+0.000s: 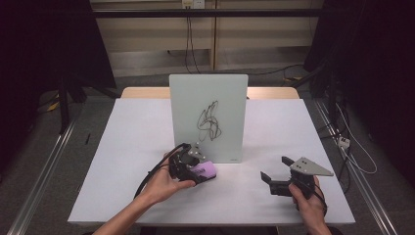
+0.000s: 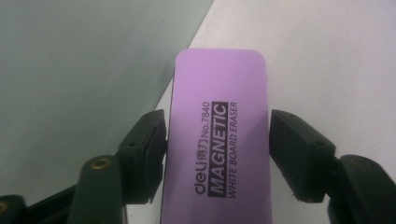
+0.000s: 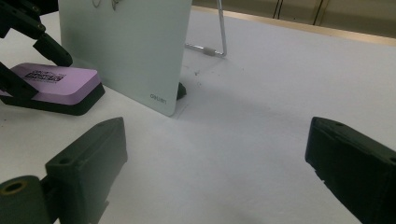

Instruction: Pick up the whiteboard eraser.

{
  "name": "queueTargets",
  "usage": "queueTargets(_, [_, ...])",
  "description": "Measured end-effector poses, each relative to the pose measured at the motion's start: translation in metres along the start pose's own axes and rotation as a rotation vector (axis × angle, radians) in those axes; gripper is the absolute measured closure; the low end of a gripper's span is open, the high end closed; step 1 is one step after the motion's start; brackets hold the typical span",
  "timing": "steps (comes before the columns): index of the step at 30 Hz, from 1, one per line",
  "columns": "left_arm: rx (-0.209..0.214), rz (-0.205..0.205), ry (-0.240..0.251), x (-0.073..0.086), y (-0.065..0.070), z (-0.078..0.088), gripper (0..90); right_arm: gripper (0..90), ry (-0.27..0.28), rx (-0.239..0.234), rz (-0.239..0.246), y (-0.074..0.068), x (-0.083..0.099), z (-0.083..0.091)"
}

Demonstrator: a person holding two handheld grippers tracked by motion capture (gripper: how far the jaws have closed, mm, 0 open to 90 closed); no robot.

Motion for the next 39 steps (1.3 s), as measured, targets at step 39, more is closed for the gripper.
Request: queueTargets(39, [-0.009,0.015,0.033,-0.001,-0.001,0.004,40.6,5.0,-0.003,-0.002,0.002,-0.001,0.0,0.0])
Point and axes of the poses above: each handheld gripper's, and its own axes: z roughly backward along the jaws, x roughly out of its underside, y roughly to its right, the point moved 1 cm from there along -z, roughly forward along the jaws, and after that the axes turned 10 degrees about x, right-handed, at the moved point
